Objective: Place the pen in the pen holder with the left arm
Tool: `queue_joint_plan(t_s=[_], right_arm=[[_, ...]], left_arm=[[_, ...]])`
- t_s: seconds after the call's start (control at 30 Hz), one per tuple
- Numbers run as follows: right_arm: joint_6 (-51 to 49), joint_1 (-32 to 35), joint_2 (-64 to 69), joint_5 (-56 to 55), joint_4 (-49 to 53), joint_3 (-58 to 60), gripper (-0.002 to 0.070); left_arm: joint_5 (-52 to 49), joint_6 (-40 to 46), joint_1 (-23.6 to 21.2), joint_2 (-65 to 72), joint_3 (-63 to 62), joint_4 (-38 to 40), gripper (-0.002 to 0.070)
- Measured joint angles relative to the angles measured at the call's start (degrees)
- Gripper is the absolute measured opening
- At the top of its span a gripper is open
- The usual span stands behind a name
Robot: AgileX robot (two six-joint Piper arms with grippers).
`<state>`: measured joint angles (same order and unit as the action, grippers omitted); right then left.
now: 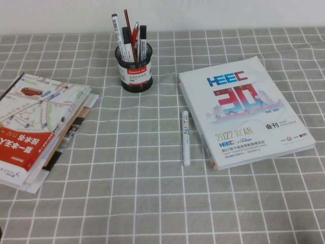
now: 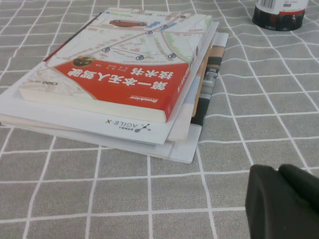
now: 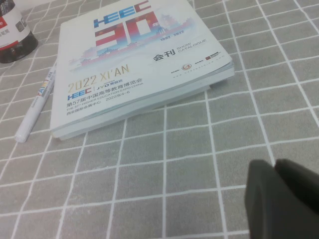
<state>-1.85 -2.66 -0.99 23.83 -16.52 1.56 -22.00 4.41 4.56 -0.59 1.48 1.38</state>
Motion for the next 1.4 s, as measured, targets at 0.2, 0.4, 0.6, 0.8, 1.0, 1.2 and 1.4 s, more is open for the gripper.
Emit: queue_joint_plan(t_s=[0.2, 0.4, 0.6, 0.8, 1.0, 1.2, 1.4], right_arm=[[0.0, 0.0, 0.0, 0.0, 0.0, 0.0, -0.0015], [0.0, 0.0, 0.0, 0.0, 0.0, 0.0, -0.0015], [0.0, 0.0, 0.0, 0.0, 0.0, 0.0, -0.0015], [0.0, 0.0, 0.0, 0.0, 0.0, 0.0, -0.0015], [0.0, 0.0, 0.0, 0.0, 0.0, 0.0, -0.0015], [0.0, 0.0, 0.0, 0.0, 0.0, 0.0, -0.0015], [0.0, 0.0, 0.0, 0.0, 0.0, 0.0, -0.0015]], left_arm=[[0.0, 0.0, 0.0, 0.0, 0.0, -0.2, 0.0000], [0.1, -0.1, 0.0, 0.0, 0.0, -0.3, 0.0000], [4.8, -5.2, 0.0, 0.0, 0.0, 0.6, 0.0000], [12.8, -19.0, 0.0, 0.0, 0.0, 1.0, -0.0001], [18.8, -27.6, 0.0, 0.0, 0.0, 1.0, -0.0001], [19.9, -28.3, 0.0, 0.0, 0.0, 1.0, -0.0001], [19.9, -31.4, 0.0, 0.2, 0.0, 0.9, -0.0001]])
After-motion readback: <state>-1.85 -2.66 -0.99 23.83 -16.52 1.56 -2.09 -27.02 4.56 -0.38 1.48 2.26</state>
